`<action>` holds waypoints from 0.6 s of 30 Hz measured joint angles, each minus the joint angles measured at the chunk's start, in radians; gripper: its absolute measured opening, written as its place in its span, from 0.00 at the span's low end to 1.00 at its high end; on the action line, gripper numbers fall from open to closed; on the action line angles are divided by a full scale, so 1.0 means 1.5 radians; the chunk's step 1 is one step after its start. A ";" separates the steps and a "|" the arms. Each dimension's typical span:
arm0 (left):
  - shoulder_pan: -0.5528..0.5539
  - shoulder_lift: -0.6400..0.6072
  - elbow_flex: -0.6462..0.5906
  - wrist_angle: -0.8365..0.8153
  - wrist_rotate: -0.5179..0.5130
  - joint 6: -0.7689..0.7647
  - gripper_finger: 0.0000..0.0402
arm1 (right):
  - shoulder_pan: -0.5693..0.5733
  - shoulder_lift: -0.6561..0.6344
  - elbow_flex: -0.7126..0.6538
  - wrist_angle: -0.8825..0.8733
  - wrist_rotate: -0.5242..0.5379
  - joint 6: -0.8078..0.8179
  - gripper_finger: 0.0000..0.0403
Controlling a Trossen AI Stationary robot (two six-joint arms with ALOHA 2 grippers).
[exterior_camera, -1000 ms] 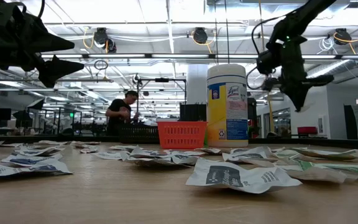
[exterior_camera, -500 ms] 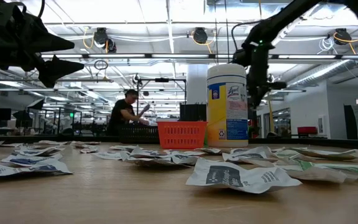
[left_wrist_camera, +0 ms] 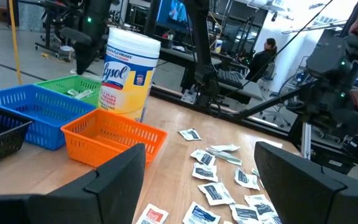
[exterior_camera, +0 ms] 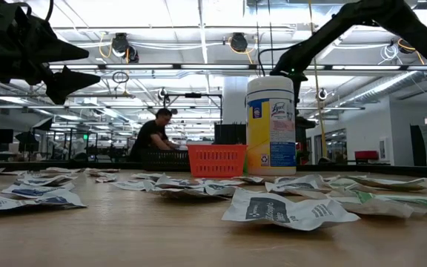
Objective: Pick & Place First Aid Supplies
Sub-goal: Put the green bandage pack into the green bin
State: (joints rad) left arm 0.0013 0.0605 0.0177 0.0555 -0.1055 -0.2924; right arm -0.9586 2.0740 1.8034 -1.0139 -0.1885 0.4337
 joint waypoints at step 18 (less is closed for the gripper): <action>0.000 0.000 0.000 0.000 0.000 0.000 0.76 | 0.011 -0.001 0.000 0.011 -0.034 -0.043 0.33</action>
State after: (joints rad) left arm 0.0013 0.0607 0.0174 0.0557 -0.1055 -0.2924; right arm -0.9421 2.0720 1.8034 -0.9969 -0.2400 0.3698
